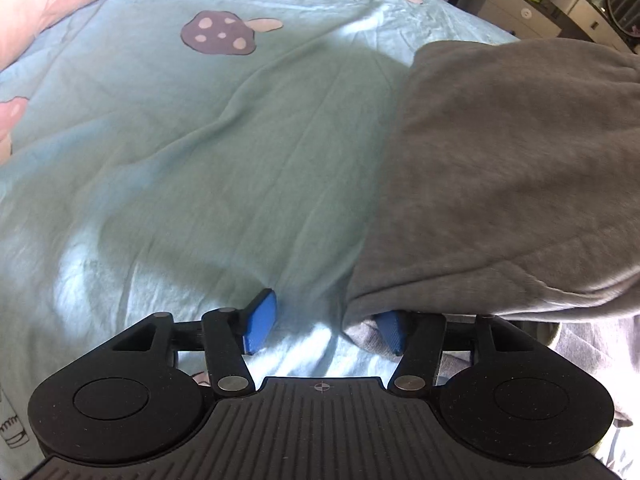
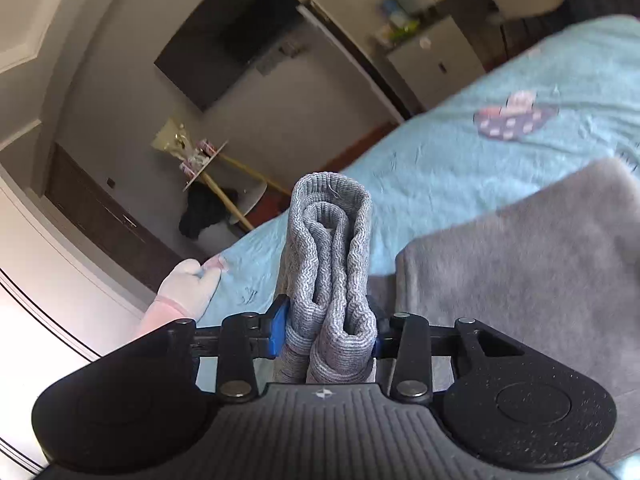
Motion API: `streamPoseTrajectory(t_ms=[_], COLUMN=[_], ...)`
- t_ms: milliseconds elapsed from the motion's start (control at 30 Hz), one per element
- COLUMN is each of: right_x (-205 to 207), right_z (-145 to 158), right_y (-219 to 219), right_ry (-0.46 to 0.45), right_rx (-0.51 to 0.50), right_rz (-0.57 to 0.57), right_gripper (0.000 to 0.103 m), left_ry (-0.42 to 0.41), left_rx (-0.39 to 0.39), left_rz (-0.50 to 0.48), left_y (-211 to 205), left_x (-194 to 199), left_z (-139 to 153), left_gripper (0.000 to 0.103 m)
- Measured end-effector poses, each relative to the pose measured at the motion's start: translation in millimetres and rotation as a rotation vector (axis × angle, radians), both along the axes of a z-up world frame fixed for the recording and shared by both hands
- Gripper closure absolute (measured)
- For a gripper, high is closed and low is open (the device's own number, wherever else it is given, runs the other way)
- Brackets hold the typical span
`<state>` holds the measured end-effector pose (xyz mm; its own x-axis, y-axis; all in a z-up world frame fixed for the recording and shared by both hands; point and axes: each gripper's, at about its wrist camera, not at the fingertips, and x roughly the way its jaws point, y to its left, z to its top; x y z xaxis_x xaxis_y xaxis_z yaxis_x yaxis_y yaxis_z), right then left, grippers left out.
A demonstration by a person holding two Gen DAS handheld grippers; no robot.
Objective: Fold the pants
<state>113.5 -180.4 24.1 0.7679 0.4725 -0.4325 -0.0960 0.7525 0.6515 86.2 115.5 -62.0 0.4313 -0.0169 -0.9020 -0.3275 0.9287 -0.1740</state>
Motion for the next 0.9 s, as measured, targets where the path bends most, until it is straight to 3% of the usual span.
streamPoseTrajectory(t_ms=[267, 600, 833, 900], right_x=[-18, -32, -34, -32], right_z=[-14, -22, -51, -61], right_y=[-30, -60, -80, -85], right_ry=[0.043, 0.039, 0.117, 0.161], right_rx=[-0.006, -0.054, -0.073, -0.087], right_rz=[-0.072, -0.134, -0.156, -0.153], right_gripper=[0.065, 0.065, 0.064, 0.058], left_ry=[0.013, -0.035, -0.009, 0.007], left_rx=[0.051, 0.106, 0.127, 0.128], left_rz=[-0.036, -0.107, -0.136, -0.149], left_y=[-10, -37, -48, -49], left_x=[1, -1, 2, 4], left_z=[8, 18, 15, 13], left_gripper=[0.036, 0.038, 0.038, 0.036])
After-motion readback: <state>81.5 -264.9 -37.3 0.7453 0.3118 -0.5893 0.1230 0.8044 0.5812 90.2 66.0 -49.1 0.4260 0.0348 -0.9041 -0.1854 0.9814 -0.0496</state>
